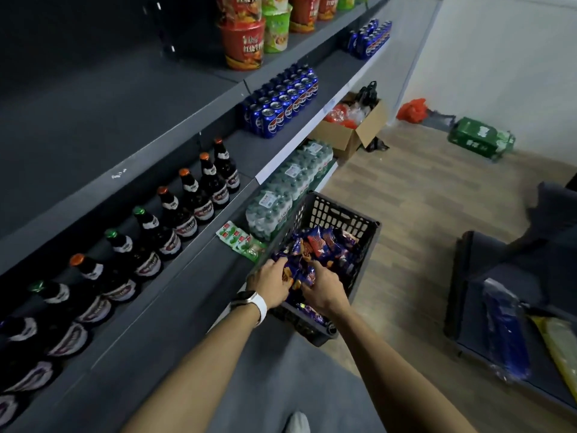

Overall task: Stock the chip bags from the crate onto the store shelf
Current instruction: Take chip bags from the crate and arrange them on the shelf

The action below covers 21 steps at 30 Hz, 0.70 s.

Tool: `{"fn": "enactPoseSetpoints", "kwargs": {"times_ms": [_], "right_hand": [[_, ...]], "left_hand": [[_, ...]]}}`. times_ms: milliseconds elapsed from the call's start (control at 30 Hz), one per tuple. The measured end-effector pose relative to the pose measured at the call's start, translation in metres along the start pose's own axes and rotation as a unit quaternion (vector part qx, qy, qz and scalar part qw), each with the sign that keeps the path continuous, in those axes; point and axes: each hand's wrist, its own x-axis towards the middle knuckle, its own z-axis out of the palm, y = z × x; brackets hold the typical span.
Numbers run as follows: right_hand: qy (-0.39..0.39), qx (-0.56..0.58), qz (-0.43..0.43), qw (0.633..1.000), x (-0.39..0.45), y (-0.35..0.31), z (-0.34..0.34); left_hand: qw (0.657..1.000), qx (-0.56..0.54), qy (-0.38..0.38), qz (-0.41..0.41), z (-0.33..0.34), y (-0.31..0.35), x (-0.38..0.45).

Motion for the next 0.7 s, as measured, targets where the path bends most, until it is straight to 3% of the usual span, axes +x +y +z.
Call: {"fn": "enactPoseSetpoints", "kwargs": {"times_ms": [300, 700], "right_hand": [[-0.08, -0.031, -0.014, 0.996, 0.063, 0.024, 0.048], [-0.111, -0.095, 0.016, 0.989, 0.152, 0.05, 0.129]], "left_hand": [[0.993, -0.064, -0.012, -0.102, 0.051, -0.041, 0.041], [0.988, -0.094, -0.026, -0.122, 0.119, -0.089, 0.098]]}}
